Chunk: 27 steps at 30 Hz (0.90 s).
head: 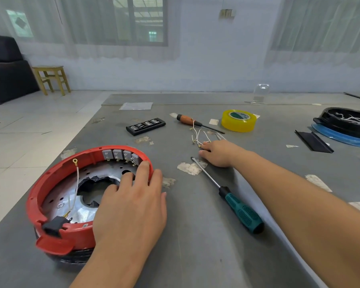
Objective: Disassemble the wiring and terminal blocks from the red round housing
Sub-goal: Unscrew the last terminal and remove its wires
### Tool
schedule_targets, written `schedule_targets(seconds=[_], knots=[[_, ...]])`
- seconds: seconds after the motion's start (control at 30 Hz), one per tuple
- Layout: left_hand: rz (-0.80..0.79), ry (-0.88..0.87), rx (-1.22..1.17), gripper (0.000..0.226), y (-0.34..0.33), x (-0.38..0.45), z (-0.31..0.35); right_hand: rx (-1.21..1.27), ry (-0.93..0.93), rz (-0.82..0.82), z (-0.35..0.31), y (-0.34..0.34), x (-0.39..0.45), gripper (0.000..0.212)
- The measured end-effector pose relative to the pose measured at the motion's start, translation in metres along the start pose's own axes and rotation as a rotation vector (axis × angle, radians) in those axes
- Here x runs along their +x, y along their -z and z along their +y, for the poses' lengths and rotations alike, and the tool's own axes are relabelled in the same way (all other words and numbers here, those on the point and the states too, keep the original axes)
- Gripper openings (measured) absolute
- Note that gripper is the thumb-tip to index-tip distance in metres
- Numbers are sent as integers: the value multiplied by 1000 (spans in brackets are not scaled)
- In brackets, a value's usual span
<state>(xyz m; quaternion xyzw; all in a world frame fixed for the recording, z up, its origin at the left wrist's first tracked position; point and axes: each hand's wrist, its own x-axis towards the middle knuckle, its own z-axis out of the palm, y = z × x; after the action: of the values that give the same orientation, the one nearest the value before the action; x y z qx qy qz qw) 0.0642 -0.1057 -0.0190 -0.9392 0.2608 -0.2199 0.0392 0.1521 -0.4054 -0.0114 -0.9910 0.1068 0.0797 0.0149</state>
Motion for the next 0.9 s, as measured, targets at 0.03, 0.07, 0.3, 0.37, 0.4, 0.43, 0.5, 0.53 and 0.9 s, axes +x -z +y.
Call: schedule_targets(seconds=[0.03, 0.07, 0.3, 0.37, 0.4, 0.43, 0.5, 0.53, 0.9], knots=[[8, 1, 2, 40, 0, 0, 0, 4, 6, 9, 1, 0, -1, 53], [12, 3, 2, 39, -1, 0, 0, 4, 12, 11, 1, 0, -2, 52], [36, 26, -23, 38, -3, 2, 1, 146, -21, 131, -6, 9, -19, 42], [54, 35, -62, 40, -1, 3, 2, 214, -19, 184, -16, 14, -32, 41], [55, 49, -87, 44, 2, 3, 3, 261, -4, 220, -22, 16, -40, 40], [51, 75, -116, 49, 6, 4, 4, 338, 21, 256, -30, 19, -49, 39], [59, 139, -223, 59, 13, 4, 4, 579, 94, 302, -51, 19, -68, 36], [76, 172, -338, 58, 15, 6, 3, 705, 132, 307, -63, 19, -78, 35], [523, 480, -926, 22, 31, -30, -89, 1156, 141, 261, -165, -35, -139, 31]])
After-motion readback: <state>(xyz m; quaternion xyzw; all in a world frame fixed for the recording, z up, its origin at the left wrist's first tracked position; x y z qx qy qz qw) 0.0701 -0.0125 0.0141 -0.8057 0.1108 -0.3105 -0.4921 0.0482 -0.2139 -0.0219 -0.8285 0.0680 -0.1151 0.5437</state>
